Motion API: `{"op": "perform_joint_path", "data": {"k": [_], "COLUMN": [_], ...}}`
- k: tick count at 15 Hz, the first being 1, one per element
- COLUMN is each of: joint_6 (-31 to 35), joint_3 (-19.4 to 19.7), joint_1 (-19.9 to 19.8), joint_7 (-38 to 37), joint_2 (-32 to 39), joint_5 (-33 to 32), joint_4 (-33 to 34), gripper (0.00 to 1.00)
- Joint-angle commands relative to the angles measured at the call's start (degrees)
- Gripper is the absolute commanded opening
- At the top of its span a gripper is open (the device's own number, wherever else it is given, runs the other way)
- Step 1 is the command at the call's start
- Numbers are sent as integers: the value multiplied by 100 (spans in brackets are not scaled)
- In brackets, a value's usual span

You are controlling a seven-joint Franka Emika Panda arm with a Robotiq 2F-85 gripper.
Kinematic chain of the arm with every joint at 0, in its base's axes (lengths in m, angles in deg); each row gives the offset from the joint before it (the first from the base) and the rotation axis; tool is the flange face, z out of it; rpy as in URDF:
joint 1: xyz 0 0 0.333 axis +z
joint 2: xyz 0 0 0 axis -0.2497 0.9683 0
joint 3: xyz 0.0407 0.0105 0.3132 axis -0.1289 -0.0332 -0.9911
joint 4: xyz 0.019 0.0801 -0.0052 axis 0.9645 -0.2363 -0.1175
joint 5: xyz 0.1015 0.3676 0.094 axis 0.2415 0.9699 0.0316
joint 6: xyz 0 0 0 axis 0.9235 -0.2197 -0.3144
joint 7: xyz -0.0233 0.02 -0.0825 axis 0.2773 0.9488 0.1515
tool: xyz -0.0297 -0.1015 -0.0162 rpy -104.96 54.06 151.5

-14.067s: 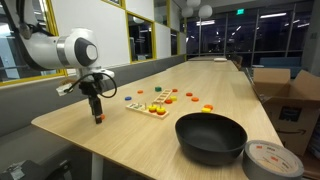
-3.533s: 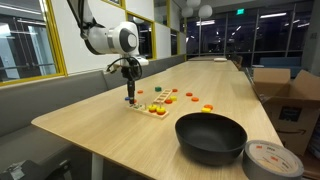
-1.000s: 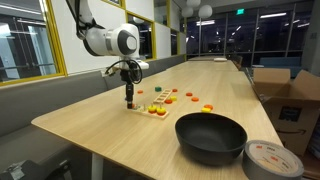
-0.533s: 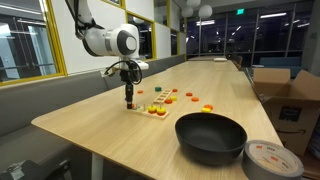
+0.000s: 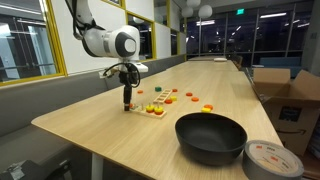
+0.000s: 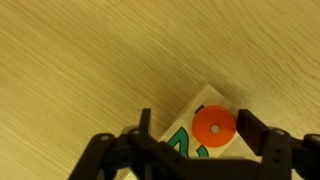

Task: Pick up the orange object and put it on the wooden object

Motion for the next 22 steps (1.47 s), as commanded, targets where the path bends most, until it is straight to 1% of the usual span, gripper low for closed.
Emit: {"op": "perform_joint_path", "data": {"k": [1, 6, 9, 12, 15, 19, 22], "joint_6": [116, 87, -168, -695, -1500, -2605, -3129], "joint_3": [-128, -144, -151, -117, -76, -112, -157], "joint_1": [-136, -195, -278, -391, -569, -818, -876], "joint_7": [282, 416, 901, 1900, 2726, 3753, 4430], "joint_2": [-530, -1355, -1967, -2665, -3372, -4213, -4745], "joint_5": [313, 438, 321, 142, -230, -837, -1267], "joint_4": [-421, -969, -1345, -1717, -1931, -1947, -1935], "gripper": [100, 100, 100, 100, 100, 100, 100]}}
